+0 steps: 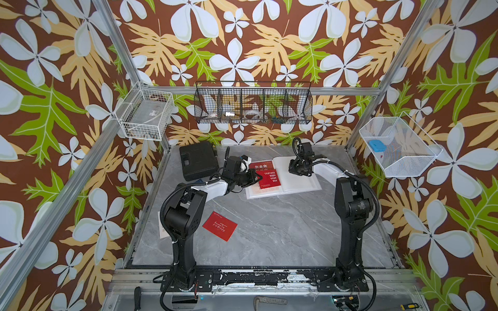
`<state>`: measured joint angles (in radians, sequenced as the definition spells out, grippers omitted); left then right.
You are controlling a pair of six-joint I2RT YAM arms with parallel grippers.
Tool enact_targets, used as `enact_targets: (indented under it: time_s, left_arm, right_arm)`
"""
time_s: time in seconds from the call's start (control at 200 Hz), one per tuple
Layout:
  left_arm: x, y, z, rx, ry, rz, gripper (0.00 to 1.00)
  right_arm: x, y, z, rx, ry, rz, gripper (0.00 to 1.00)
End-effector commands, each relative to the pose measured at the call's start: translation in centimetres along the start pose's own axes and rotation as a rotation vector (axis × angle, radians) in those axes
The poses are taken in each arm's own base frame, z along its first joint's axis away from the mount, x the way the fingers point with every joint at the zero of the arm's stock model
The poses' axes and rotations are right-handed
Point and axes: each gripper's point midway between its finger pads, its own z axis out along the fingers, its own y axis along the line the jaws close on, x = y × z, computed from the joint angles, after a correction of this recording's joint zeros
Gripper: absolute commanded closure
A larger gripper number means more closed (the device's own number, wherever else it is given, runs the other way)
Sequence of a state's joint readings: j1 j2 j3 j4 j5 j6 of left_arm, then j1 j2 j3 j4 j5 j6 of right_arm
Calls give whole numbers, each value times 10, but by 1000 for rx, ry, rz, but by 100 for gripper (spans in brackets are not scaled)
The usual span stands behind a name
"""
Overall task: Place the photos into the photo albums
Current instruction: Insert the photo into the photo album.
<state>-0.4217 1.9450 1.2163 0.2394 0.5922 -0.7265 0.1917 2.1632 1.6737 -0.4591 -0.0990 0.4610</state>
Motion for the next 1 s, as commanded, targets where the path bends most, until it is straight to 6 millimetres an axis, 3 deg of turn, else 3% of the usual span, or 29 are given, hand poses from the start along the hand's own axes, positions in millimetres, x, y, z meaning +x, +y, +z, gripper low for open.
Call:
enact_targets:
  time_s: [0.0,0.205,0.365,0.571,0.996]
  left_arm:
    - [0,4,0,-15,13,28,100]
    - [0,11,8,0,42,5,100]
    - [1,11,15,32,53,-21,100]
    - [-2,6,19,83,41,-57,100]
    - [4,28,37,63,58,-101,100]
  right_arm:
    - [14,-20,2,80,64,-41,82]
    - [23,-52,20,154,141,-53,83]
    - [18,-72,27,191,150,-50,83]
    - [17,-69,26,172,153,-56,82]
    - [25,-72,23,177,169,-64,83]
